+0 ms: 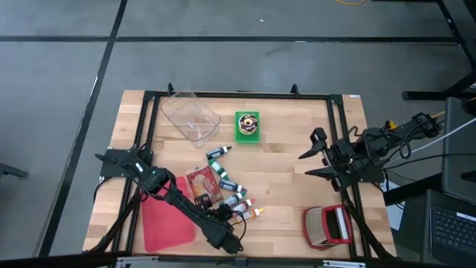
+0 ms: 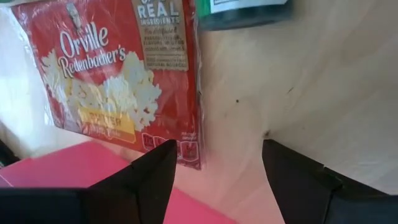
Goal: Pick & Place Food Item
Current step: Put the red popcorn bag into the pink bin
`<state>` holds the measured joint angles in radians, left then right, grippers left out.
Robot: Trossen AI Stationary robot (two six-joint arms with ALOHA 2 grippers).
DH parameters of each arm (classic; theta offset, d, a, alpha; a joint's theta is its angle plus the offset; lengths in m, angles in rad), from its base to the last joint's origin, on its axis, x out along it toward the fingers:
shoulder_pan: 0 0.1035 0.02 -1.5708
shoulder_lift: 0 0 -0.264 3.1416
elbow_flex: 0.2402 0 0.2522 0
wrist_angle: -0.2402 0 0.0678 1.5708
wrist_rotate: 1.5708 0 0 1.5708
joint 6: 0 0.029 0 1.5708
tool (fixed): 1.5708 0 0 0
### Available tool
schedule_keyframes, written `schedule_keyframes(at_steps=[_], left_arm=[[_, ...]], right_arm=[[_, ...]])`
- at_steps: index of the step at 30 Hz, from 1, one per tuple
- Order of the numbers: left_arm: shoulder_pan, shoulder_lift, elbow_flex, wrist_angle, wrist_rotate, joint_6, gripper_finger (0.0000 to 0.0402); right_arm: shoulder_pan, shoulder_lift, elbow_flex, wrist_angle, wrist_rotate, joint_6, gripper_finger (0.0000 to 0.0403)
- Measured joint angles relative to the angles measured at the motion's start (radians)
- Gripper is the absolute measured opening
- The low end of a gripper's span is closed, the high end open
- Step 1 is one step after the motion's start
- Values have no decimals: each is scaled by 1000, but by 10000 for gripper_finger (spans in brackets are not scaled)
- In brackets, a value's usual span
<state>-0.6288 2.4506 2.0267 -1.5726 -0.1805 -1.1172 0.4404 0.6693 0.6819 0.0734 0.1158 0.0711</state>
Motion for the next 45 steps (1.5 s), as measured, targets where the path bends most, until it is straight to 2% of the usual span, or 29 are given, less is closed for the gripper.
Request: schedule_keyframes(at_steps=[7,13,21,27,32,39,43,45], left_arm=[[-1,4,3,7,-27,24,235],[17,-1,-69,29,-33,73,235],[26,5,-96,-12,-121,69,235],[47,-7,-184,-7,-104,45,229],[49,-3,-203,-22,-113,8,169],[62,3,-205,-10,-99,46,82],[69,6,-207,-7,-95,57,18],[71,6,-207,-6,-94,58,8]], right_arm=[[0,0,0,0,44,0,226],[0,0,0,0,60,0,226],[0,4,0,-1,60,-7,226],[0,26,0,0,60,-8,226],[0,54,0,0,60,-8,226],[0,87,0,1,60,-7,226],[0,93,0,0,60,-5,226],[0,93,0,0,60,-4,226]])
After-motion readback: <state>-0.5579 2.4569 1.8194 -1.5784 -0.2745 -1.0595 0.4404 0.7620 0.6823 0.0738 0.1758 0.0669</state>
